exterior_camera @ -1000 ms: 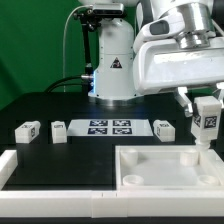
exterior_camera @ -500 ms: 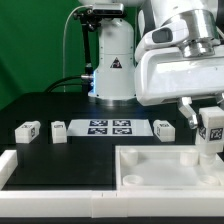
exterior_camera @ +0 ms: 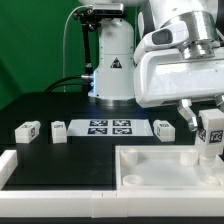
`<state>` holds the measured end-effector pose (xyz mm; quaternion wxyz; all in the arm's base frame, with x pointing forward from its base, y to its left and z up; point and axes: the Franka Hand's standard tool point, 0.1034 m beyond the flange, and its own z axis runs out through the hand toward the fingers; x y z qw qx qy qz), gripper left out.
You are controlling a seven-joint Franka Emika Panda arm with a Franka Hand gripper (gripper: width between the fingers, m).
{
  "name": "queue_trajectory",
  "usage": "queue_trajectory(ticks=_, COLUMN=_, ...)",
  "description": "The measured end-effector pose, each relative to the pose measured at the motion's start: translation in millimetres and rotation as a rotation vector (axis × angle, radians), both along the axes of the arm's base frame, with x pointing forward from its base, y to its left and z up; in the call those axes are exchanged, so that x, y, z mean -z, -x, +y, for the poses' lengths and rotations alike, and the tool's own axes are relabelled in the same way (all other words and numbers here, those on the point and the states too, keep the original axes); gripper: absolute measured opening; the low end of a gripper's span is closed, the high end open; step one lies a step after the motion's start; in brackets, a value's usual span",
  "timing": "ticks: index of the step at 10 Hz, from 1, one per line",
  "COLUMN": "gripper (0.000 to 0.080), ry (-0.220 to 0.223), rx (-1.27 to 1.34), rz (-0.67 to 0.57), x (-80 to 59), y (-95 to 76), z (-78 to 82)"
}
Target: Assemble one leg
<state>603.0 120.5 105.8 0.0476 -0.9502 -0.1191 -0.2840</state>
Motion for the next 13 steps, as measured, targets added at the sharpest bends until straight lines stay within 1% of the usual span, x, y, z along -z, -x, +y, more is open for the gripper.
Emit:
queue_trajectory(ticks=1, gripper=0.0293, ry=0.003, rx=0.001, rz=-0.001, x=0.4, y=-6.6, z=-4.2)
queue_trajectory(ticks=2, gripper=0.0293, ry=0.001, rx=0.005, rz=-0.005, x=0.1, y=-13.8, z=-5.1)
queue_trajectory(ticks=4, gripper=0.0293, ry=-0.003, rx=0.004, rz=-0.017, x=-4.1, y=-20.8, z=-3.1)
queue_trajectory(ticks=5, gripper=0.0293, ry=-0.003, rx=0.005, rz=-0.017, x=-3.5, y=-21.5, z=-3.2)
queue_trajectory(ticks=6, gripper=0.0293, ry=-0.003, rx=0.007, rz=-0.016, x=0.6, y=-21.0, z=-4.5)
queue_trajectory(ticks=8, gripper=0.0293, ry=-0.005, rx=0.014, rz=-0.018, x=14.2, y=-17.9, z=-7.7)
queue_trajectory(ticks=9, gripper=0.0293, ry=-0.007, rx=0.017, rz=-0.032, x=15.0, y=-18.9, z=-7.7)
queue_trajectory(ticks=10, gripper=0.0293, ry=-0.007, rx=0.017, rz=-0.026, x=19.5, y=-17.2, z=-7.8)
queue_trajectory(ticks=13, gripper=0.0293, ry=-0.007, rx=0.009, rz=-0.017, x=24.2, y=-13.0, z=-3.2)
